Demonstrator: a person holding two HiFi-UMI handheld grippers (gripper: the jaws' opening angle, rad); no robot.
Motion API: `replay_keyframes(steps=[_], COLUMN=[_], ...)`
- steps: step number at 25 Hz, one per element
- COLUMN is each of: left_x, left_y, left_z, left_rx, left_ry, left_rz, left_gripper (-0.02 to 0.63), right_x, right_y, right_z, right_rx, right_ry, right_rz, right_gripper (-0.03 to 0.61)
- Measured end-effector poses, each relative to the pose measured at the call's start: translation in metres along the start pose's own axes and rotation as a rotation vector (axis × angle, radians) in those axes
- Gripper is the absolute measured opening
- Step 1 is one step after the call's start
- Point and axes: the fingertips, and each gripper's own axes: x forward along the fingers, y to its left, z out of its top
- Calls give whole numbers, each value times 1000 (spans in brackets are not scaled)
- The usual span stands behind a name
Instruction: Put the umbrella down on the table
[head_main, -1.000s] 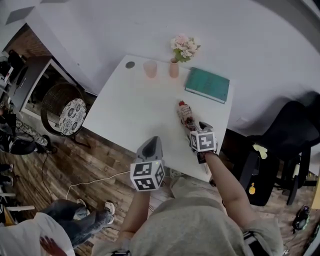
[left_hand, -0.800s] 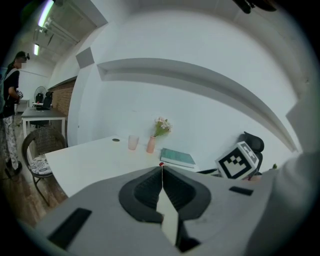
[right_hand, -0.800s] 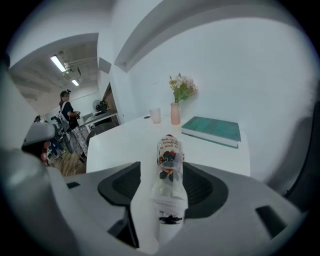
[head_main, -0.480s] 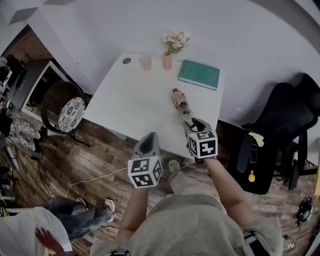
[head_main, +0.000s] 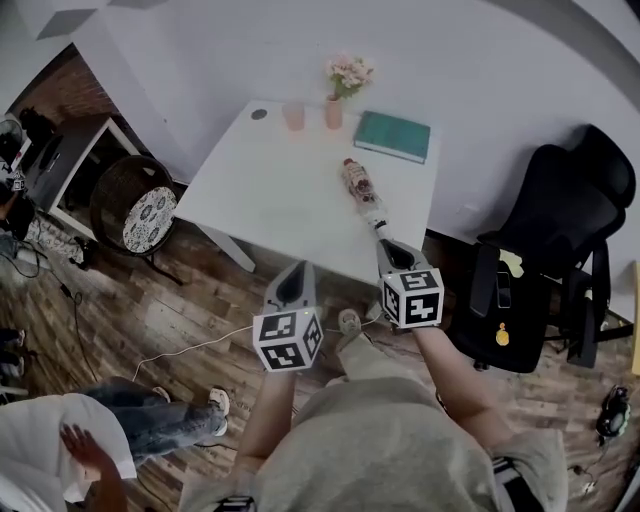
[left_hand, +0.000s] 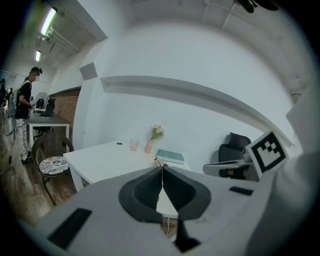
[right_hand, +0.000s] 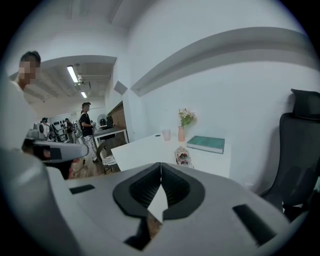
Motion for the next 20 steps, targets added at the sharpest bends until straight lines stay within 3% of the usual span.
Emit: replay_keyframes(steps=[20], left_x=[-88], left_y=[-42], left_z=[-12], left_rx=[22], left_ry=[-47], left_rz=[-36], left_gripper=[8], right_x=[-120], right_y=[45], right_z=[-13], right_rx=[3], right_ry=[-128], right_rz=[11], right_gripper=[3])
